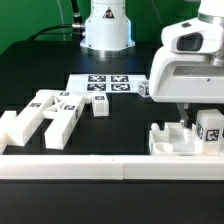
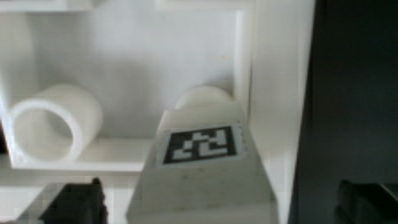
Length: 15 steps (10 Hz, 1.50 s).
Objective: Assemble chair
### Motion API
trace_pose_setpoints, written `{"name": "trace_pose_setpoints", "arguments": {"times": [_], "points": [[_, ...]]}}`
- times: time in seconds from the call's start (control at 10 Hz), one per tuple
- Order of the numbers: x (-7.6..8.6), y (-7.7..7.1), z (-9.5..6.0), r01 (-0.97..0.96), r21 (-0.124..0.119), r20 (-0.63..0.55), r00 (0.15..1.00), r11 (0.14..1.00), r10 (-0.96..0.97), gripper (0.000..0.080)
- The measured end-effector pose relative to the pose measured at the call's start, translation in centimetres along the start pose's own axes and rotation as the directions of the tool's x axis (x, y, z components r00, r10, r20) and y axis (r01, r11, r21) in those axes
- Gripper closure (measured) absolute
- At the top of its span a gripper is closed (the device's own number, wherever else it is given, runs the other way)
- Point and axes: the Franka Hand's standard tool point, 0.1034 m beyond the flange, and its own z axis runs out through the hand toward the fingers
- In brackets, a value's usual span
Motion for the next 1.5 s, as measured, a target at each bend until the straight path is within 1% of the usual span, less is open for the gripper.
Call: {"name": "trace_pose_setpoints", "arguments": {"times": [0.1, 0.2, 0.3, 0.4, 0.5, 0.6, 0.7, 1.0, 1.1, 1.2, 1.3, 1.4, 1.5], "points": [[0.00, 0.03, 0.00, 0.093, -0.003, 0.000, 0.996, 0.996, -0.093, 0.0151], [0.02, 0.11, 0.01, 0.147, -0.010, 0.000, 0.989, 0.989, -0.147, 0.0151], [0.05, 0.25, 0.01, 0.184, -0.010, 0.001, 0.983, 0.983, -0.184, 0.0151], [0.08, 0.35, 0.01, 0.182, -0.010, 0.001, 0.983, 0.983, -0.182, 0.0151], [0.06, 0.33, 0.03, 0.182, -0.010, 0.001, 0.983, 0.983, -0.182, 0.0265], [0.06, 0.33, 0.03, 0.182, -0.010, 0.001, 0.983, 0.983, -0.182, 0.0399], [0.07, 0.33, 0.03, 0.182, -0.010, 0.001, 0.983, 0.983, -0.182, 0.0511], [0.07, 0.33, 0.03, 0.158, -0.010, 0.000, 0.987, 0.987, -0.158, 0.0511], [0.11, 0.27, 0.03, 0.069, -0.006, -0.005, 0.998, 0.998, -0.069, 0.0511], [0.11, 0.28, 0.05, -0.064, 0.004, -0.005, 0.998, 0.998, 0.064, 0.0511], [0.18, 0.47, 0.06, -0.197, 0.017, -0.004, 0.980, 0.980, 0.197, 0.0511], [0.28, 0.50, 0.05, -0.325, 0.032, -0.002, 0.946, 0.945, 0.325, 0.0511], [0.31, 0.55, 0.06, -0.421, 0.037, 0.003, 0.907, 0.906, 0.422, 0.0511]]}}
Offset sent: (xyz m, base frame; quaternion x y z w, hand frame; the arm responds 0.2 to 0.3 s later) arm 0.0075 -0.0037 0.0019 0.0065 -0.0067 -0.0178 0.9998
